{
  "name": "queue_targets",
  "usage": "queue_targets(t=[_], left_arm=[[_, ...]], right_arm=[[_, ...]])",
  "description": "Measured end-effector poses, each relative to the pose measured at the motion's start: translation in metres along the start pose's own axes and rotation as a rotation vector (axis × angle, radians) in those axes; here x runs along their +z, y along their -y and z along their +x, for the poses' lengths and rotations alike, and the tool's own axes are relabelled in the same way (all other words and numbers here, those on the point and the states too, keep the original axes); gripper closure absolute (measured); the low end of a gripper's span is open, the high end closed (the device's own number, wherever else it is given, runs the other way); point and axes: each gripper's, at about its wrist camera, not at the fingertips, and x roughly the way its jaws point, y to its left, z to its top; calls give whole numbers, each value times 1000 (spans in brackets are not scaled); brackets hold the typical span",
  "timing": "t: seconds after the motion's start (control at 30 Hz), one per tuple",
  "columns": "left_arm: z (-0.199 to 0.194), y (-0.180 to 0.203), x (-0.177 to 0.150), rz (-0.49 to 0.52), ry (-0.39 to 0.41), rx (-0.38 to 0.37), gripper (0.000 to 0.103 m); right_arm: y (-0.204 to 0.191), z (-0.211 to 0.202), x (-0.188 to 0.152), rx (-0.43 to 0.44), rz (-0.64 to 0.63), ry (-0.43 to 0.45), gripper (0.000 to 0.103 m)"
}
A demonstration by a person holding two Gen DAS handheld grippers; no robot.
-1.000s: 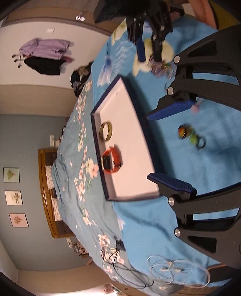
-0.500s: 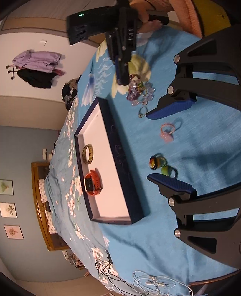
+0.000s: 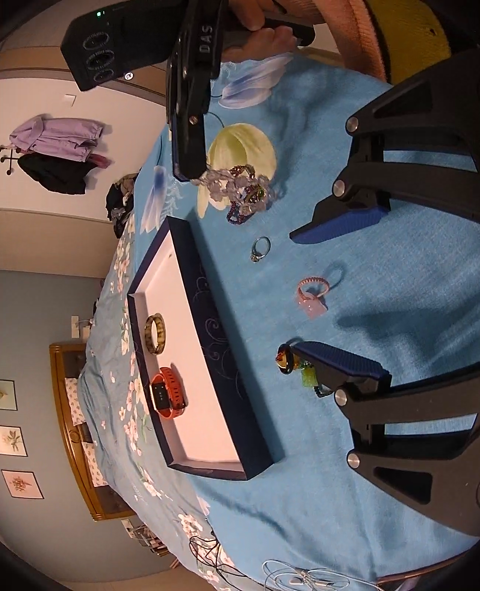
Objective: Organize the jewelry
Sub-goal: 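Open both tools to release the band and bangle, then withdraw, then grasp the pink hair tie with the left tool while the right tool grasps the crystal bracelet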
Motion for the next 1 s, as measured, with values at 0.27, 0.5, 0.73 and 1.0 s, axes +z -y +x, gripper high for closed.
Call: queue_targets(t=[0.27, 0.5, 0.73, 1.0], left_arm=[[6, 0, 1, -4, -27, -25, 59], [22, -4, 2, -29, -95, -17, 68], [31, -10, 5, -53, -120, 1, 78], [30, -11, 6, -56, -117, -1, 88]], right_arm=[[-1, -3, 6, 9, 10, 33, 95], [-1, -1, 11, 6, 9, 40, 95], [1, 0, 12, 7, 9, 40, 95], [2, 0, 19, 4, 0, 48, 95]])
